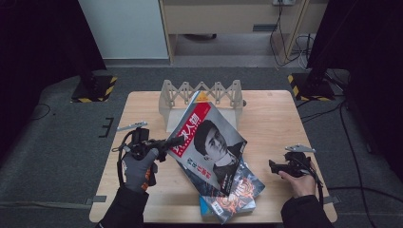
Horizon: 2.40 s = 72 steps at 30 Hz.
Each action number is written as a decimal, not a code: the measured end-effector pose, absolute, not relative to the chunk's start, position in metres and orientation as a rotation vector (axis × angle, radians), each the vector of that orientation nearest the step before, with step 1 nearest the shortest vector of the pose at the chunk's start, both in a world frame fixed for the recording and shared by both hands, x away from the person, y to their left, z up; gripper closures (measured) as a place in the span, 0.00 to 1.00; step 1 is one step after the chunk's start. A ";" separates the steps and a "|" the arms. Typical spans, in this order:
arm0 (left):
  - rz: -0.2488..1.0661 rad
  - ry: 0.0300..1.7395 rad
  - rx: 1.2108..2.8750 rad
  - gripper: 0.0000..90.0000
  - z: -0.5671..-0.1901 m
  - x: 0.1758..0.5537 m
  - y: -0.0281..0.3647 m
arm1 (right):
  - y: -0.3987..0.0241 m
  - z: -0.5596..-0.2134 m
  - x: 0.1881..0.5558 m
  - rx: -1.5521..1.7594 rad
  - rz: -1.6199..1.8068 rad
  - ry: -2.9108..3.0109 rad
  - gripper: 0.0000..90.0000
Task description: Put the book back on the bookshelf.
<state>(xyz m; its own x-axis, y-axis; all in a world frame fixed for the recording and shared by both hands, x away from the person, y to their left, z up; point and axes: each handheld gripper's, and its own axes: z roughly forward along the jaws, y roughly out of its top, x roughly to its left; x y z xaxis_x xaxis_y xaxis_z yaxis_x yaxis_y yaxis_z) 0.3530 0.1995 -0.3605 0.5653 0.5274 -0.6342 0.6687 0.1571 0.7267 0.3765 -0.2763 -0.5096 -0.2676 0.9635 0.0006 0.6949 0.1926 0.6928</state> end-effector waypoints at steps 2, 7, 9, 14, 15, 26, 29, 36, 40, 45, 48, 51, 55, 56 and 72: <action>-0.128 1.066 1.489 0.96 -0.358 0.354 0.201 | -0.277 -0.511 0.377 1.540 0.811 2.047 0.04; -0.085 1.061 1.452 0.96 -0.337 0.356 0.214 | -0.279 -0.517 0.377 1.553 0.791 2.081 0.04; -0.065 1.060 1.438 0.96 -0.330 0.356 0.219 | -0.279 -0.520 0.377 1.551 0.776 2.097 0.04; -0.029 1.063 1.417 0.96 -0.318 0.355 0.230 | -0.280 -0.526 0.378 1.573 0.721 2.147 0.04; -0.029 1.063 1.417 0.96 -0.318 0.355 0.230 | -0.281 -0.528 0.378 1.583 0.713 2.149 0.03; 0.055 1.076 1.383 0.96 -0.296 0.357 0.252 | -0.280 -0.534 0.374 1.550 0.790 2.104 0.01; 0.082 1.077 1.370 0.96 -0.287 0.358 0.261 | -0.279 -0.536 0.373 1.543 0.806 2.084 0.00; 0.127 1.094 1.341 0.96 -0.274 0.361 0.278 | -0.279 -0.540 0.371 1.512 0.849 2.055 0.00; 0.146 1.099 1.334 0.96 -0.270 0.362 0.287 | -0.279 -0.540 0.371 1.508 0.849 2.056 0.00; 0.177 1.118 1.315 0.96 -0.263 0.363 0.298 | -0.279 -0.540 0.371 1.507 0.849 2.056 0.00; 0.213 1.135 1.311 0.96 -0.258 0.364 0.304 | -0.279 -0.540 0.371 1.507 0.849 2.056 0.00; 0.234 1.147 1.312 0.96 -0.255 0.365 0.307 | -0.279 -0.540 0.371 1.507 0.849 2.056 0.00; 0.261 1.166 1.306 0.96 -0.251 0.372 0.312 | -0.279 -0.540 0.371 1.507 0.849 2.056 0.00; 0.261 1.166 1.306 0.96 -0.251 0.372 0.312 | -0.279 -0.540 0.371 1.507 0.849 2.056 0.00; 0.382 1.243 1.320 0.96 -0.246 0.397 0.315 | -0.279 -0.540 0.371 1.507 0.849 2.056 0.00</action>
<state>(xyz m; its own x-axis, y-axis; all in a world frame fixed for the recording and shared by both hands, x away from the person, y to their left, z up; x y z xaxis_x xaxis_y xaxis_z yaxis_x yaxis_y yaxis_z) 0.3969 0.3146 -0.2458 0.3707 0.8088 -0.4565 0.4130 0.2967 0.8611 0.3714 -0.2789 -0.5397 -0.3012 0.9536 0.0004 0.6760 0.2132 0.7053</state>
